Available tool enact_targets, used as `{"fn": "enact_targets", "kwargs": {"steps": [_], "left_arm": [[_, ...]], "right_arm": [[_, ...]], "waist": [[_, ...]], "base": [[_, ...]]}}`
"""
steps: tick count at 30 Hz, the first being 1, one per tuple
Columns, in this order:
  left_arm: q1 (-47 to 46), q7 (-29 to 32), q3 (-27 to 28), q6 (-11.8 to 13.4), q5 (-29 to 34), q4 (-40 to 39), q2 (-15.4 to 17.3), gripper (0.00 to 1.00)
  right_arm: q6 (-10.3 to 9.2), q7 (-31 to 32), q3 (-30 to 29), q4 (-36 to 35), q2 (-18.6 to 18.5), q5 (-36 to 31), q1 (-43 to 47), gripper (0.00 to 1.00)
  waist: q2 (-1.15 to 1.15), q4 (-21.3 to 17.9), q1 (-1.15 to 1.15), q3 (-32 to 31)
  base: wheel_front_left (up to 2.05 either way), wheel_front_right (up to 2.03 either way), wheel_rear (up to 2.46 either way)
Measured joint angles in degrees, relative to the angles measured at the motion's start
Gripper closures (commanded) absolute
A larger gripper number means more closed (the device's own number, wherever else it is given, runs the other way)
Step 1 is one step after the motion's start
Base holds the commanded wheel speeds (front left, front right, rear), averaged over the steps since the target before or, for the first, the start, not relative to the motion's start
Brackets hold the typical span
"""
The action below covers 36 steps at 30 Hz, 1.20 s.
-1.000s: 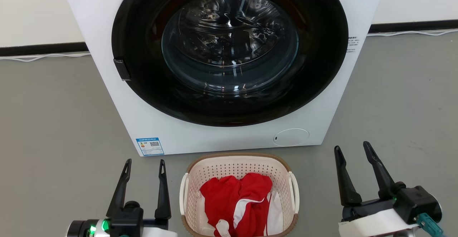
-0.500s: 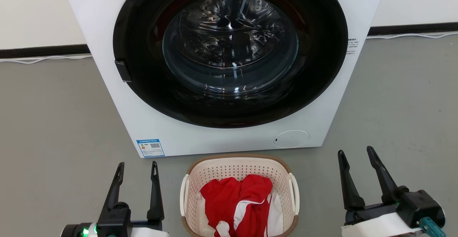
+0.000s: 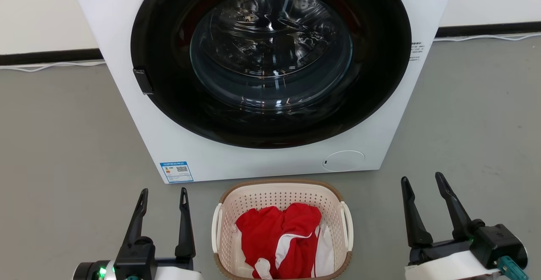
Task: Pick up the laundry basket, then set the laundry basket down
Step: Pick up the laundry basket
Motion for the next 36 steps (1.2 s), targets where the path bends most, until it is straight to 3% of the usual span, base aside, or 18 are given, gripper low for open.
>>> {"fn": "enact_targets", "kwargs": {"steps": [17, 36], "left_arm": [[-1.4, 0.0, 1.5, -3.5, 1.4, 2.0, -1.6, 0.0], [-26.6, 0.0, 1.4, -8.6, 0.8, 20.8, -3.9, 0.0]], "right_arm": [[0.0, 0.0, -0.8, 1.1, 0.0, 0.1, -2.9, 0.0], [0.01, 0.0, -2.7, 18.4, -0.6, -0.5, -26.0, 0.0]], "waist": [[0.0, 0.0, 0.0, 4.5], [0.0, 0.5, 0.0, 24.2]], "base": [[0.0, 0.0, 0.0], [0.0, 0.0, 0.0]]}}
